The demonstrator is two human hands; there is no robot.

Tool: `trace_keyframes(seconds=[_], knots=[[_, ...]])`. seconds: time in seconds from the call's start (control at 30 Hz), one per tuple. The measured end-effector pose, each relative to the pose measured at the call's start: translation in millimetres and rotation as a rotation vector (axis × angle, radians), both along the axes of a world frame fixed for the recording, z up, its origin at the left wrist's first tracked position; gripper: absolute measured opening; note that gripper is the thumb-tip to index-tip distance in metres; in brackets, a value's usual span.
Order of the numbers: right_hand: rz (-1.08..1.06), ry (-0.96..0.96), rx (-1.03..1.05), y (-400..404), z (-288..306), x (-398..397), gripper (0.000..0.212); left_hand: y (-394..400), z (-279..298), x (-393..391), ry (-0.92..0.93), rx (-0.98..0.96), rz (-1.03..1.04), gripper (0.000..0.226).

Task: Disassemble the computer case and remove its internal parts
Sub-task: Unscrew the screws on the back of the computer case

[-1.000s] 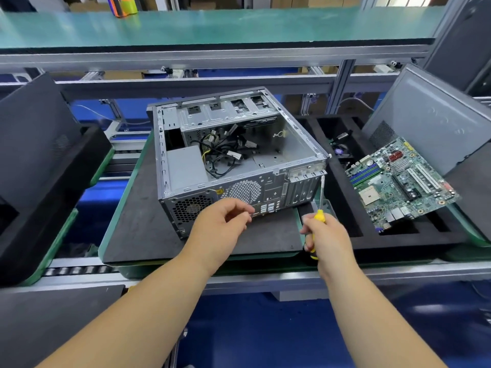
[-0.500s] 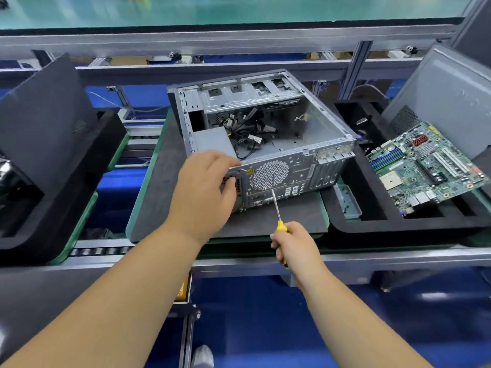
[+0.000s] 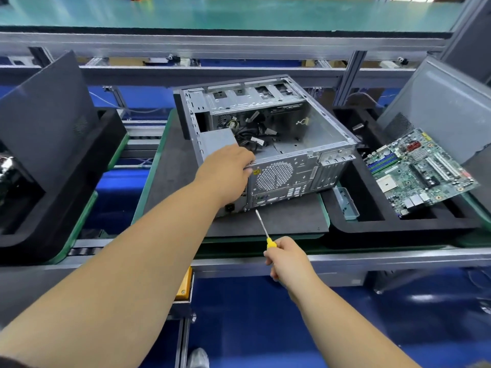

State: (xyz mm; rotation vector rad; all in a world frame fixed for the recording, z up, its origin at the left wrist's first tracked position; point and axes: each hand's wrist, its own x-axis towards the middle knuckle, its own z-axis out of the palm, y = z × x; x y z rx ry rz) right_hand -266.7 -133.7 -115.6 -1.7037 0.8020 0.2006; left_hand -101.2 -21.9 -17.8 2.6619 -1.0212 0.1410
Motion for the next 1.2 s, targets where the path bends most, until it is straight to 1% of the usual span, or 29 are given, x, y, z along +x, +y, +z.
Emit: trace_keyframes(seconds=[0.27, 0.37, 0.5, 0.63, 0.77, 0.97, 1.07, 1.13, 1.2], knots=[[0.010, 0.019, 0.018, -1.9, -4.8, -4.5, 0.006, 8.2, 1.0, -7.7, 0.067, -0.043, 0.015, 0.005], [0.018, 0.024, 0.017, 0.5, -6.3, -4.8, 0.003, 12.8, 3.2, -15.2, 0.110, -0.048, 0.031, 0.012], [0.039, 0.039, 0.032, 7.1, -10.6, -5.7, 0.007, 21.3, 3.7, -29.2, 0.130, -0.067, 0.035, 0.014], [0.029, 0.056, 0.069, 15.1, -14.0, -8.3, 0.005, 24.8, 3.8, -41.9, 0.160, -0.060, 0.036, 0.024], [0.031, 0.077, 0.056, 19.3, -16.7, -13.3, 0.003, 26.2, 4.0, -53.2, 0.167, -0.064, 0.034, 0.024], [0.039, 0.134, 0.095, 22.7, -21.6, -21.9, 0.004, 28.3, 6.3, -67.4, 0.205, -0.086, 0.041, 0.021], [0.036, 0.137, 0.100, 22.0, -24.2, -22.6, 0.006, 29.1, 6.1, -71.6, 0.194, -0.099, 0.042, 0.022], [0.031, 0.135, 0.102, 21.0, -25.1, -22.8, 0.007, 29.4, 4.1, -74.1, 0.173, -0.111, 0.041, 0.028], [0.033, 0.135, 0.098, 20.2, -25.4, -22.9, 0.008, 31.0, 1.0, -80.0, 0.115, -0.199, 0.025, 0.036]])
